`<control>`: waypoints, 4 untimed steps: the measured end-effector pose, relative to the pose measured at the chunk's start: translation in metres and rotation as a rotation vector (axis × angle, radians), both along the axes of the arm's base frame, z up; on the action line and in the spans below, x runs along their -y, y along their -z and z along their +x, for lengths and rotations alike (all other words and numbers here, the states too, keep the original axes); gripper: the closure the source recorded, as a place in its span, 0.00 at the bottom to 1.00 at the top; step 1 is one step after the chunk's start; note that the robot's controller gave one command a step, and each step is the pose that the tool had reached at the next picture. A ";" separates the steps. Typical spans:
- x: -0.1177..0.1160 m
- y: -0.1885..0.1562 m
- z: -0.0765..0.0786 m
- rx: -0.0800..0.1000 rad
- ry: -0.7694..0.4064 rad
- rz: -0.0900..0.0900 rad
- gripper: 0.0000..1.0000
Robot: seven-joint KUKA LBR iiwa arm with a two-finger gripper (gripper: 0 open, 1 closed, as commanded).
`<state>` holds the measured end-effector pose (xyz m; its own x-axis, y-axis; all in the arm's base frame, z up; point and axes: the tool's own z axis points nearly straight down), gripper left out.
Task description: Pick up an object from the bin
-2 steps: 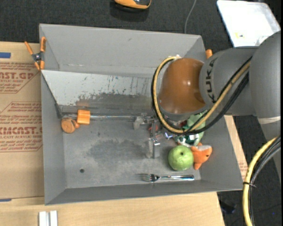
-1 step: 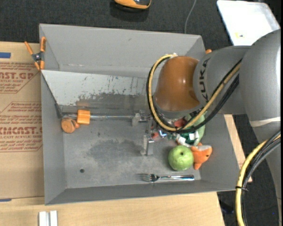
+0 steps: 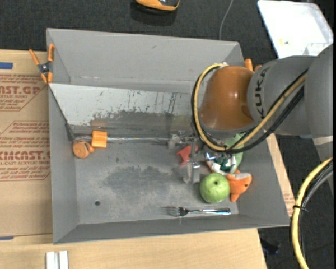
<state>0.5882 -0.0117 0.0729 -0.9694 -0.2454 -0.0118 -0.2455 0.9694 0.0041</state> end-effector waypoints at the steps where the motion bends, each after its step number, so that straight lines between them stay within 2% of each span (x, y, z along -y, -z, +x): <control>1: 0.003 0.002 -0.025 0.000 0.094 0.003 0.00; 2: 0.077 0.003 -0.005 0.003 0.097 0.003 0.00; 3: 0.107 0.003 -0.009 0.001 0.063 0.006 1.00; 4: 0.082 0.003 -0.014 0.001 0.032 0.009 1.00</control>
Offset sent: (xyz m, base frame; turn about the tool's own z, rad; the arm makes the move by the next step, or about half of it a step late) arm -0.0019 -0.0901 -0.0029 0.1092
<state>0.5744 -0.0939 0.0697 -0.9767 -0.2142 -0.0143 -0.2144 0.9767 0.0125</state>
